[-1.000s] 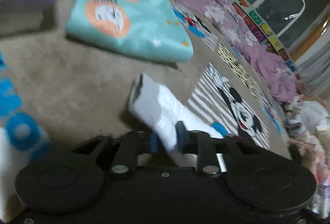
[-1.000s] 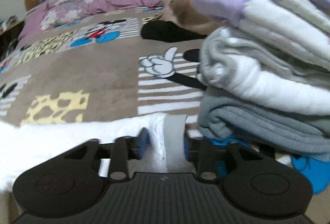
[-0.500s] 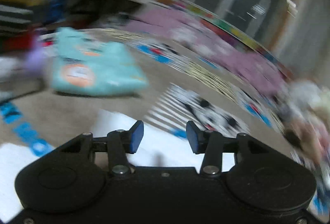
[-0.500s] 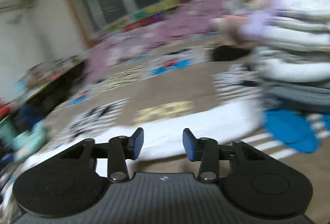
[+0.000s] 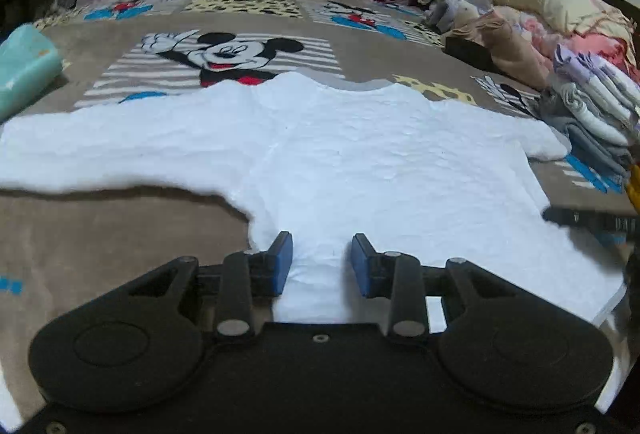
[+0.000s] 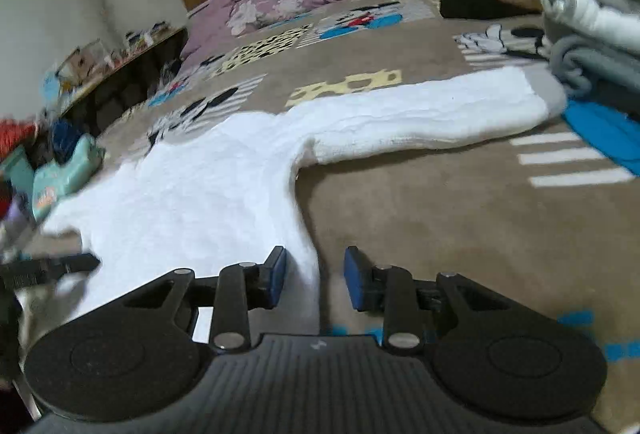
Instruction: Fold clothes
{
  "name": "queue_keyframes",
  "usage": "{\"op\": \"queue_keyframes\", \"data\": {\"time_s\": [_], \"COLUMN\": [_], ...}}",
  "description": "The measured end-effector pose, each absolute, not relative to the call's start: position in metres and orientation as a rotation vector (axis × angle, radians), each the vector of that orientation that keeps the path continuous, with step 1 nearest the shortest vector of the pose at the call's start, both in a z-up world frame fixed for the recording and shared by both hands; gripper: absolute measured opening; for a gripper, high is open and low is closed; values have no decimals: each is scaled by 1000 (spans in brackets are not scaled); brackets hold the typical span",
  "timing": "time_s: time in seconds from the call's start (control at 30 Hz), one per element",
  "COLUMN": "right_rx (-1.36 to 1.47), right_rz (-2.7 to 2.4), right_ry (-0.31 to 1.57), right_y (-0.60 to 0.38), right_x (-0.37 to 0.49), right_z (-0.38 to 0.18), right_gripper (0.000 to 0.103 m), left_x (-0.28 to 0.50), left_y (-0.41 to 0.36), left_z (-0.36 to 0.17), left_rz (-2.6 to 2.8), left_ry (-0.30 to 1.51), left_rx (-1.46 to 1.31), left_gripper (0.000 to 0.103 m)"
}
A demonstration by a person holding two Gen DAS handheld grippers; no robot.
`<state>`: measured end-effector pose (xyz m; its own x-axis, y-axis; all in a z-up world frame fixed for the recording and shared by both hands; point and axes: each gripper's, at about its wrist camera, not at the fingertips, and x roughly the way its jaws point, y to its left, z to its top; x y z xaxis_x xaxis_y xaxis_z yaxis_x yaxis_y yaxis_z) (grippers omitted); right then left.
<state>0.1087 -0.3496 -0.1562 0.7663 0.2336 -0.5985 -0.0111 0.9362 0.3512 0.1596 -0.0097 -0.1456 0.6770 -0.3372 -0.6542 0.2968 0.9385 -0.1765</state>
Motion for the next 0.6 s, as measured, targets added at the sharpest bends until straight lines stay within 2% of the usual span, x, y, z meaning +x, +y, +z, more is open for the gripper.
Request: {"op": "queue_keyframes", "data": {"time_s": [0.37, 0.6], "right_rx": [399, 459], "right_rz": [119, 99], "right_ry": [604, 626], "right_y": [-363, -373], "right_x": [39, 8], "right_z": [-167, -167], "right_gripper": [32, 27], "left_x": [104, 75], "left_y": [-34, -41], "left_z": [-140, -142], "left_rz": [-299, -292], "left_ry": [740, 744], "left_rx": [144, 227], "left_gripper": [32, 32]}}
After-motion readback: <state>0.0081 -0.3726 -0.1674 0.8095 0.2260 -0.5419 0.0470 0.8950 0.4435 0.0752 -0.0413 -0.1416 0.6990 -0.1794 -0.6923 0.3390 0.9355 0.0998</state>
